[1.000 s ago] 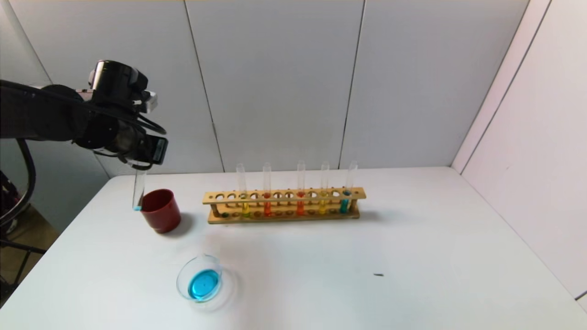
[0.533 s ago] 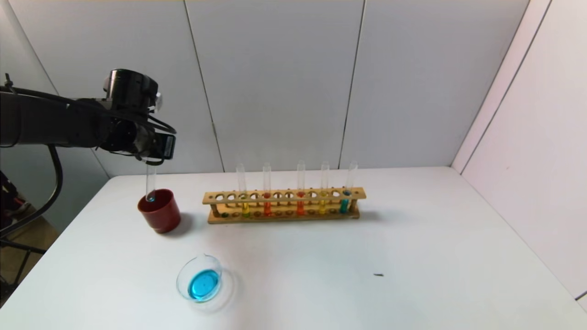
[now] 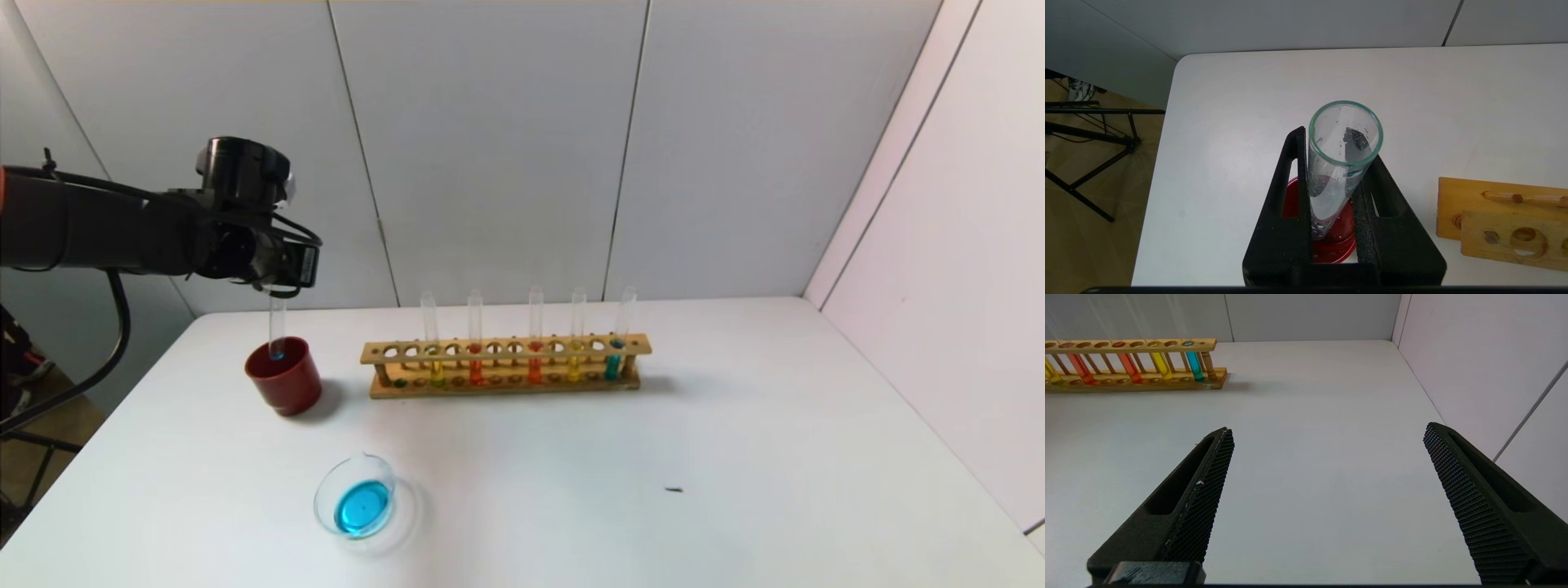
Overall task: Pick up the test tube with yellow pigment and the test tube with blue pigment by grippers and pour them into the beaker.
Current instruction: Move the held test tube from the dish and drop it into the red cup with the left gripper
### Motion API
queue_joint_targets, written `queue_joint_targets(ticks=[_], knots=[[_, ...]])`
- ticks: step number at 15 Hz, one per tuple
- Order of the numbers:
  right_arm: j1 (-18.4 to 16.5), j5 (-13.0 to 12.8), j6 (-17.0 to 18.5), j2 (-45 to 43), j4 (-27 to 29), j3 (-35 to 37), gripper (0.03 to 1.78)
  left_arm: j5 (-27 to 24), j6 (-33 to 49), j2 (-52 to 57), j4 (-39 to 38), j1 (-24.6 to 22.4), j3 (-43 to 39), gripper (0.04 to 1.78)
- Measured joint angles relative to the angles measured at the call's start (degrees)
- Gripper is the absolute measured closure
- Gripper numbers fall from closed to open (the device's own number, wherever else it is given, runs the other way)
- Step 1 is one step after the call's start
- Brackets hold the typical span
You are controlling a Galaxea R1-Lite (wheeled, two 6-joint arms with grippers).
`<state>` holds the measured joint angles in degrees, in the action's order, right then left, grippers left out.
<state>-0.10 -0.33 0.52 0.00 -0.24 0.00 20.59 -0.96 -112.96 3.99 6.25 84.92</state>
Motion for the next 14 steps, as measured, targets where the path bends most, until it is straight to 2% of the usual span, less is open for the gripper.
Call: queue_joint_targets(ticks=[14], knots=[[0.0, -0.02, 0.0, 0.0, 0.02, 0.0, 0.11, -0.5, 0.67, -3.28, -11.4, -0.3, -9.18, 1.49]])
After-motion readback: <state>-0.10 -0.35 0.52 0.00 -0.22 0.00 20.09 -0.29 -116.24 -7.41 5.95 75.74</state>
